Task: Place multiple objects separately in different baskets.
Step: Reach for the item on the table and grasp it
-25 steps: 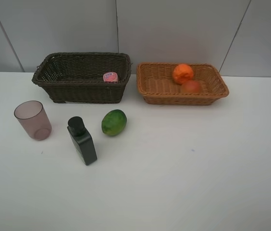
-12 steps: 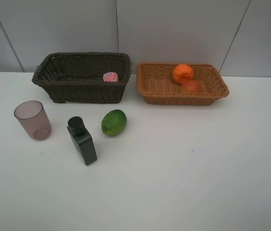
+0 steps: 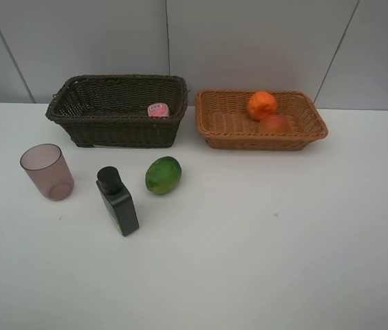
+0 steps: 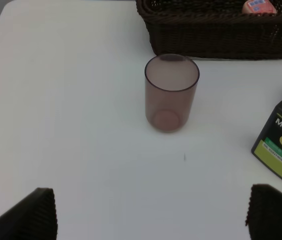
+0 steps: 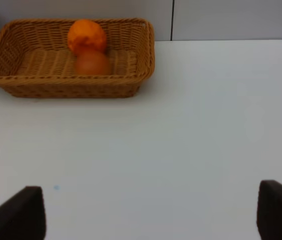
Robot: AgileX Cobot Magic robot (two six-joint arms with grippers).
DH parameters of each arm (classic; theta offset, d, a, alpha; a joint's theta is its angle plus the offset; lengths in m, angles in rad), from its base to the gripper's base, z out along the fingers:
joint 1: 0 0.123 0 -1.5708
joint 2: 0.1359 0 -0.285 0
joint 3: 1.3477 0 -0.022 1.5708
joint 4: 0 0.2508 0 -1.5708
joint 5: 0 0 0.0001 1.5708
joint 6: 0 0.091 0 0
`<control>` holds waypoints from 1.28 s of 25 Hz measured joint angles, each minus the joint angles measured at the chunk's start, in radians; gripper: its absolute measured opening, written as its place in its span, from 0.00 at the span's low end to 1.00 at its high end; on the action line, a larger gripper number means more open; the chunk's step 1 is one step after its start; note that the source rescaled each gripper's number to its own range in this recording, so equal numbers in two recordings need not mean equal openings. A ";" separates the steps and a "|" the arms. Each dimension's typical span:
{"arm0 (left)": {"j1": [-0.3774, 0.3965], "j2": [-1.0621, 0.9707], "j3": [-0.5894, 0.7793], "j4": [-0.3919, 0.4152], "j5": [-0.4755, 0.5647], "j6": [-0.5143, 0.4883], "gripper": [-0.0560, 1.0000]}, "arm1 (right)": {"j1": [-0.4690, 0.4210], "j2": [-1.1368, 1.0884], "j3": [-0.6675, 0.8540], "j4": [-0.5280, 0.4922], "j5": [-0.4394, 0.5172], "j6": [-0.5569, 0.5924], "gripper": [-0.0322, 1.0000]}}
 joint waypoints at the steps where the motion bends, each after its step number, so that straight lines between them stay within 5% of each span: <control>1: 0.000 0.000 0.000 0.000 0.000 0.000 0.98 | 0.000 0.000 0.000 0.000 0.000 0.000 0.88; 32: 0.000 0.000 0.000 -0.007 0.000 0.000 0.98 | 0.000 0.000 0.000 0.001 0.000 -0.001 0.88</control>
